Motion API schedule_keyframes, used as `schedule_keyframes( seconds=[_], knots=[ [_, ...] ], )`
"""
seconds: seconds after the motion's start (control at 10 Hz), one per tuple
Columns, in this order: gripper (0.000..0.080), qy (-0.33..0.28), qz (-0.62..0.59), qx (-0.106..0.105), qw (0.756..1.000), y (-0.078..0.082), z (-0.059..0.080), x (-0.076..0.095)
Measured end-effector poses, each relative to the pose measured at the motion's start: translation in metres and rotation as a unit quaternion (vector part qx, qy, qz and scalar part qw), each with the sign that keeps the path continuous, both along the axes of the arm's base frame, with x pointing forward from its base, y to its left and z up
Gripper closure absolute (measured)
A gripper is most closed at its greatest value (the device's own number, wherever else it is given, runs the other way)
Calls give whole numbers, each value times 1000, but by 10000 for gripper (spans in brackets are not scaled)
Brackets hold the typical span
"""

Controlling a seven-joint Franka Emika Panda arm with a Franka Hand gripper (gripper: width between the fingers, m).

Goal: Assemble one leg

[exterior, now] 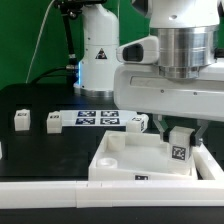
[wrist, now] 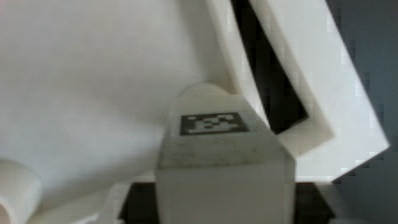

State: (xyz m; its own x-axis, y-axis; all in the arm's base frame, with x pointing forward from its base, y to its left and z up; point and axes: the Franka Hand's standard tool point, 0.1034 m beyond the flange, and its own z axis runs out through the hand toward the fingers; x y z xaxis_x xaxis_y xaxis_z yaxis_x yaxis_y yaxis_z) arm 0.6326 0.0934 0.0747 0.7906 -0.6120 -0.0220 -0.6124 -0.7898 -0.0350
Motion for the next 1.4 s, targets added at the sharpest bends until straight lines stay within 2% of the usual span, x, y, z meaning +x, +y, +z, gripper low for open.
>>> schedule_keyframes(
  seconds=[0.3, 0.5, 0.6, 0.7, 0.8, 1.4],
  knots=[
    [497, 9, -106, -19, 994, -13, 1, -2],
    [488, 9, -119, -20, 993, -14, 1, -2],
    [401, 8, -117, -19, 993, -14, 1, -2],
    [235, 8, -117, -19, 993, -14, 1, -2],
    [169, 8, -117, -19, 993, -14, 1, -2],
    [150, 8, -117, -19, 993, -14, 1, -2]
  ],
)
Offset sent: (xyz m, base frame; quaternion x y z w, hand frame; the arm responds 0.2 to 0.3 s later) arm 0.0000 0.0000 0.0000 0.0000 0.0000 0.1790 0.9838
